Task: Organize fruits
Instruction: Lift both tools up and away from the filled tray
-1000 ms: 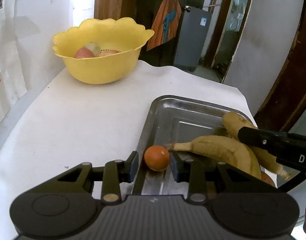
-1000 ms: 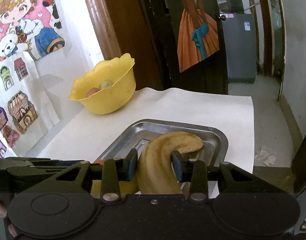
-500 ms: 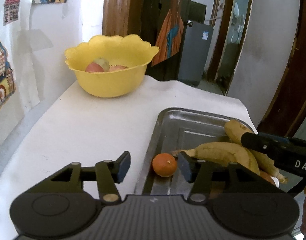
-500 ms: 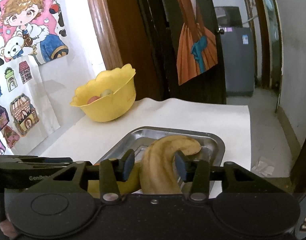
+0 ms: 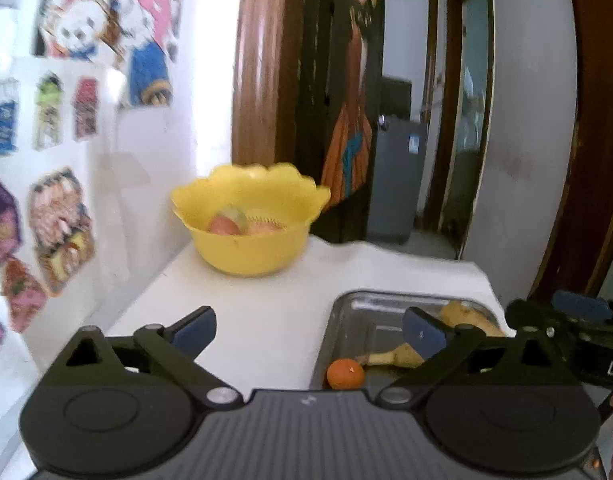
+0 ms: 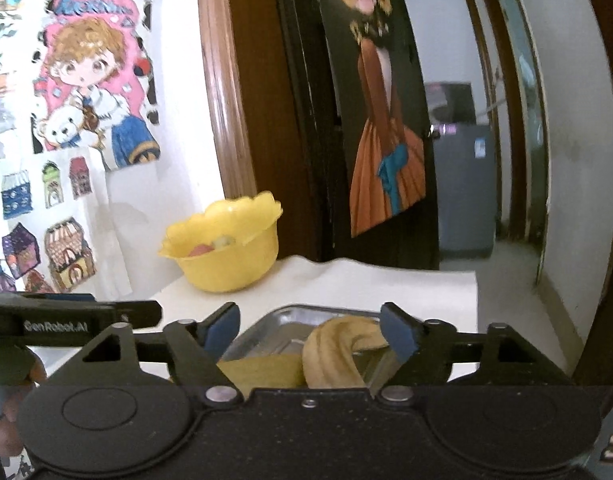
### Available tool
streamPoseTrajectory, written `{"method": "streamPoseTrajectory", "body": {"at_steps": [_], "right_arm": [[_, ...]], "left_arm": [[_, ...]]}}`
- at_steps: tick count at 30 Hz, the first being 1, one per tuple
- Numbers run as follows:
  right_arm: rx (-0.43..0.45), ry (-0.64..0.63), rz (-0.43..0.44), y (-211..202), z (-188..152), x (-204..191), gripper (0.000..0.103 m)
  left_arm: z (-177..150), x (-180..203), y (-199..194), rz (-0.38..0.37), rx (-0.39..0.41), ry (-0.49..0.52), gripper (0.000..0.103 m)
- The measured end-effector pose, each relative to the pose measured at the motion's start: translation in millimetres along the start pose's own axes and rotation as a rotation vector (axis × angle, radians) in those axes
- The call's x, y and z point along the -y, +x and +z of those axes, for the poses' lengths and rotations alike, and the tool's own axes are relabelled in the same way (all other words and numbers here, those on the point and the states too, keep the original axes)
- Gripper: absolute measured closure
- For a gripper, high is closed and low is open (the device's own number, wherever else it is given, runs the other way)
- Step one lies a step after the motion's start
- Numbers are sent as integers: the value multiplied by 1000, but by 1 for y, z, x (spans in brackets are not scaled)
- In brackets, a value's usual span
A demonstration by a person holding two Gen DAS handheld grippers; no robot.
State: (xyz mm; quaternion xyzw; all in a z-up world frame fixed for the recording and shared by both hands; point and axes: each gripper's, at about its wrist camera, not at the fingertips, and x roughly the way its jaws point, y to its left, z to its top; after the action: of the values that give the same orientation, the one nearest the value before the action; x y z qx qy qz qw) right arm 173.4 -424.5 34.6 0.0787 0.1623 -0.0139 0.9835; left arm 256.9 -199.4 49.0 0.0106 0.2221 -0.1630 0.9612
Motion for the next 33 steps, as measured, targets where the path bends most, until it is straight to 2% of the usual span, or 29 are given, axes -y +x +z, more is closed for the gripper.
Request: {"method": "streamPoseTrajectory", "body": {"at_steps": [7, 13, 23, 33], "right_arm": [[82, -28, -9, -64, 3, -29, 7], [134, -61, 13, -118, 8, -53, 1], [169, -100, 4, -181, -2, -80, 1], [174, -107, -19, -211, -20, -108, 1]], "left_arm": [[-4, -14, -68, 19, 76, -46, 0], [-8, -18, -116, 32, 112, -61, 0], [-22, -21, -168, 38, 161, -37, 0], [-43, -41, -197, 44, 167, -42, 0]]}}
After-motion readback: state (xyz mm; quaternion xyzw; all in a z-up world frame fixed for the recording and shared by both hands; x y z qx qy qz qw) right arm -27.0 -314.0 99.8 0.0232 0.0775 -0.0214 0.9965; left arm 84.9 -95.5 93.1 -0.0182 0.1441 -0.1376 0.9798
